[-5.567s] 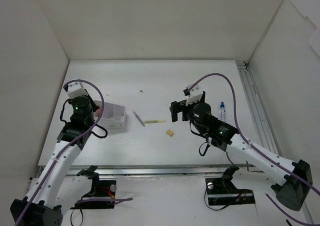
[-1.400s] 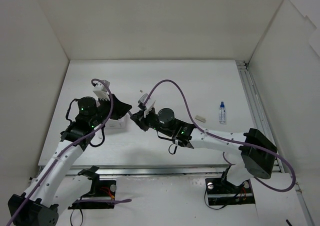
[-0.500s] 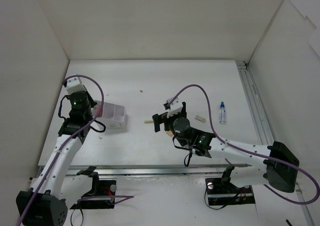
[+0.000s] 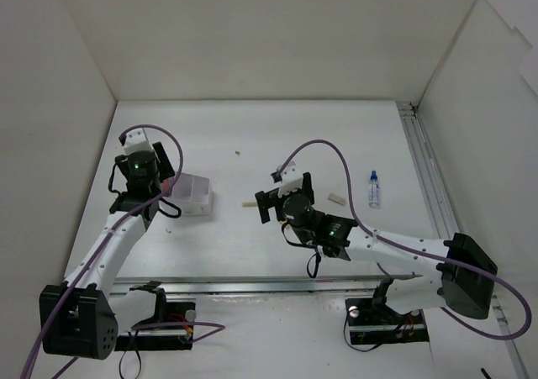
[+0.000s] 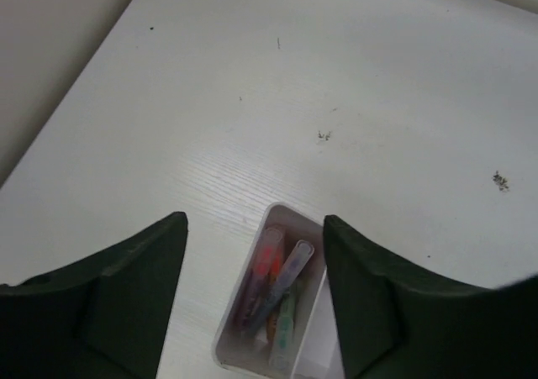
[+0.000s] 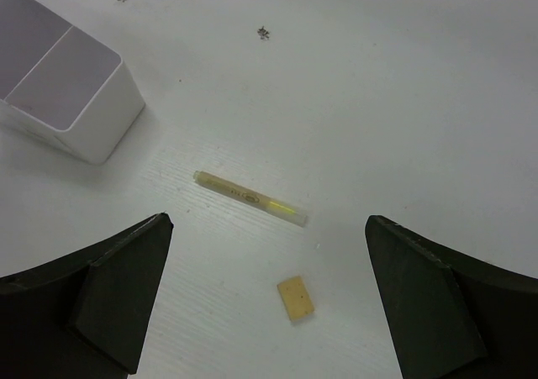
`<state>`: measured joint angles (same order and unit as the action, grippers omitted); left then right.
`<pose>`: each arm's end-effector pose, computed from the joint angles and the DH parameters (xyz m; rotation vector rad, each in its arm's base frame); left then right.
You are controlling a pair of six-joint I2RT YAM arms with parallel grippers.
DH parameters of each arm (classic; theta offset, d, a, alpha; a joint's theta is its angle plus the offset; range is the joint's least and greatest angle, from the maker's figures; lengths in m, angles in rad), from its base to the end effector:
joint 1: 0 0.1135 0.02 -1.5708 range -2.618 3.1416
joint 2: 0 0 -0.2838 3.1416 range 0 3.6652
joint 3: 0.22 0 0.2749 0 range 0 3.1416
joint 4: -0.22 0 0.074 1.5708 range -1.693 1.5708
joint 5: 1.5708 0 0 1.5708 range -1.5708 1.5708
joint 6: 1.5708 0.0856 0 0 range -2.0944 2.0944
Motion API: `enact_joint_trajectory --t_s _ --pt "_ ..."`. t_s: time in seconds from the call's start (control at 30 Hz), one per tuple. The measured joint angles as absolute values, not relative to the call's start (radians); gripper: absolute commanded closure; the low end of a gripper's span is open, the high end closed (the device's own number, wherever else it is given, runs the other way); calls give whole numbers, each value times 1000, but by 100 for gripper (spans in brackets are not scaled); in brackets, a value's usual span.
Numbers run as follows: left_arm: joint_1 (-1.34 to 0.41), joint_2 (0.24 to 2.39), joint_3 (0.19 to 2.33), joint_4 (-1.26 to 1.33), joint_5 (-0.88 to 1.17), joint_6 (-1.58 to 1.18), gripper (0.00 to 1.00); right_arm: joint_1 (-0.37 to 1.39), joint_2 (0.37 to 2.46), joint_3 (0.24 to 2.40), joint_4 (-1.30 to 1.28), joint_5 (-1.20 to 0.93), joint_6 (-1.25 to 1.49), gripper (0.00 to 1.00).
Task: Sort the stationery into containers
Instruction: Place the pen in the storage box, then pick up the pen from the center of the board.
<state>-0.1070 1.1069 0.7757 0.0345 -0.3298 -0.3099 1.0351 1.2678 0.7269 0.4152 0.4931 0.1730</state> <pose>0.3156 -0.0060 0.2915 -0.4111 1.8049 0.0178 0.2106 0.2755 0.2789 -0.3600 1.6668 0.4887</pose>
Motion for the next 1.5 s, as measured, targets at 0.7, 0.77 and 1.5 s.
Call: enact_joint_trajectory --t_s 0.7,0.77,1.5 --pt "-107 691 777 -163 -20 -449 0 757 1482 978 14 88 482 2" --pt "-107 661 772 -184 3 -464 0 762 1507 991 -12 105 601 2" --pt "-107 563 723 -274 57 -487 0 826 1920 1207 14 184 1006 2"
